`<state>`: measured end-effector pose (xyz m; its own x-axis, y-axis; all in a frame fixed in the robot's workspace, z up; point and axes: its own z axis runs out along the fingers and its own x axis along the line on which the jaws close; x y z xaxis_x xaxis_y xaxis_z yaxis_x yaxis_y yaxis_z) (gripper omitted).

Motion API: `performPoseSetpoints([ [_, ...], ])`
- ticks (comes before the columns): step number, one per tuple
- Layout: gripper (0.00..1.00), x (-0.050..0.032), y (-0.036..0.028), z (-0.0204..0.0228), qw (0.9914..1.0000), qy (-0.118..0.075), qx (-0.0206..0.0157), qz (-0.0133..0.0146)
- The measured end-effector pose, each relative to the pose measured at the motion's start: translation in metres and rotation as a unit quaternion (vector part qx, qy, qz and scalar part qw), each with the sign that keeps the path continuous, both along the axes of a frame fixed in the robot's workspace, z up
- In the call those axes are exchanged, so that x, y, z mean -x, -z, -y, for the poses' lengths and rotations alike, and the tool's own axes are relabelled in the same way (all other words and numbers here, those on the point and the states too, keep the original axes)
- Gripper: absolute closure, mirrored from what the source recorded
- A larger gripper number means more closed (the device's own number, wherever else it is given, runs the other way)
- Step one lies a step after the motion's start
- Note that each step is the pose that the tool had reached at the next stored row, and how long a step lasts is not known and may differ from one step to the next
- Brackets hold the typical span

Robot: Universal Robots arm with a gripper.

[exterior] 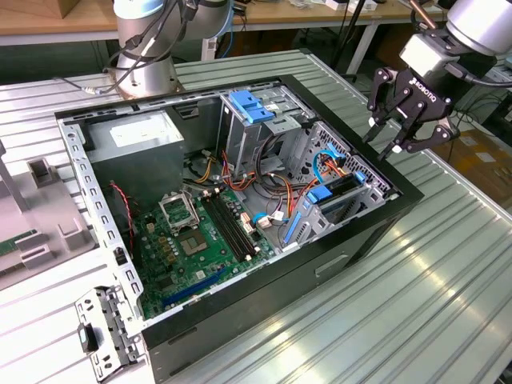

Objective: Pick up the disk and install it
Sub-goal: 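Insert the second disk wire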

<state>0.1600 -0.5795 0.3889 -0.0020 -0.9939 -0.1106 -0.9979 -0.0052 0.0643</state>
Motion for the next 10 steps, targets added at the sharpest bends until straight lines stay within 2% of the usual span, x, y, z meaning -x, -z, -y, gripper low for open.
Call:
performPoseSetpoints([
  [3, 0.58, 0.005, 0.0, 0.0, 1.0, 0.0, -0.0001, 0.0],
  [10, 0.58, 0.028, 0.0007, 0.0, 1.0, 0.0, -0.0001, 0.0],
])
